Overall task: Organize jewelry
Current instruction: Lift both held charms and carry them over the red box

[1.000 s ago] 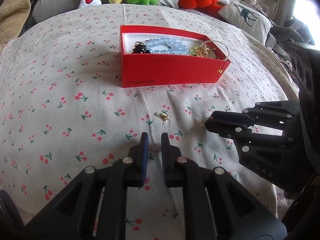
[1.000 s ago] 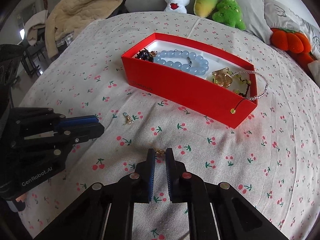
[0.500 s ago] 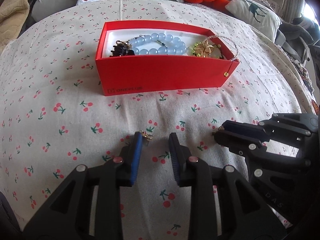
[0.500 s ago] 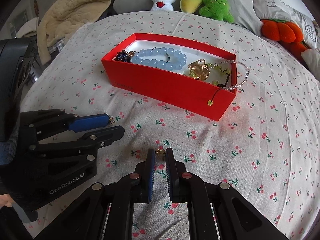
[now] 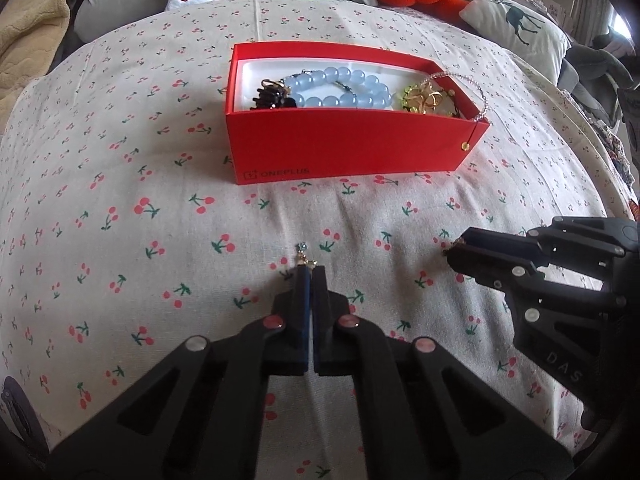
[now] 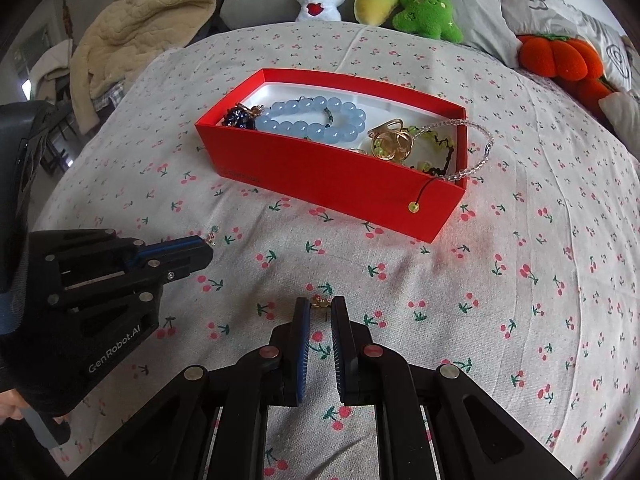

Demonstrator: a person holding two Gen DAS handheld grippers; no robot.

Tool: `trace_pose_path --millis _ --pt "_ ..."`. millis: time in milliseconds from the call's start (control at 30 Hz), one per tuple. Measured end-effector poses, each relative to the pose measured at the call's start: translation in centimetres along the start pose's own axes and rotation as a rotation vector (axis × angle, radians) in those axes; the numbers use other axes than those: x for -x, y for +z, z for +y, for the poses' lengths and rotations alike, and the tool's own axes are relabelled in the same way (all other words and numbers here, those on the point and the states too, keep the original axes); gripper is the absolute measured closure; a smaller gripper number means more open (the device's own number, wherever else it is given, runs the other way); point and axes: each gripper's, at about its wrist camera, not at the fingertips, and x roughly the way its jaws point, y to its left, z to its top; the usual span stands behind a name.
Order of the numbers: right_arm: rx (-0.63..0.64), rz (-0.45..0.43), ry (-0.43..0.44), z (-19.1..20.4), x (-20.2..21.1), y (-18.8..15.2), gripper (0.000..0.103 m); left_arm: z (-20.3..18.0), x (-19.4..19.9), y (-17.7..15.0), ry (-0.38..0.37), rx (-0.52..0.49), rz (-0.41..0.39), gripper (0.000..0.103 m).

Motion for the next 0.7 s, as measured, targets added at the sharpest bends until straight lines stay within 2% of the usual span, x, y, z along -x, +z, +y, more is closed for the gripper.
trace_pose_path --millis 433,467,533,567,700 --pt "-0.028 -0.035 0.016 -0.2 1.1 1.1 0.092 1.1 2.5 -0.3 -0.053 0.009 -0.043 0.102" --pt "-0.028 -0.035 0.018 -0.2 1.0 1.2 0.092 0.9 2.5 -0.3 -0.057 0.006 -0.042 0.100" --pt "-0.026 -0.033 0.019 0.0 1.0 1.1 0.092 0.5 2.0 -0.2 -0.061 0.002 -0.031 0.077" --pt "-0.025 -0.030 0.019 0.0 0.9 1.1 0.092 0.4 1.6 -0.1 -0.056 0.005 -0.022 0.072" --pt "-0.028 -0.018 0.011 -0.4 0.7 0.6 0.092 0.2 -0.1 0.1 -0.047 0.037 0.016 0.069"
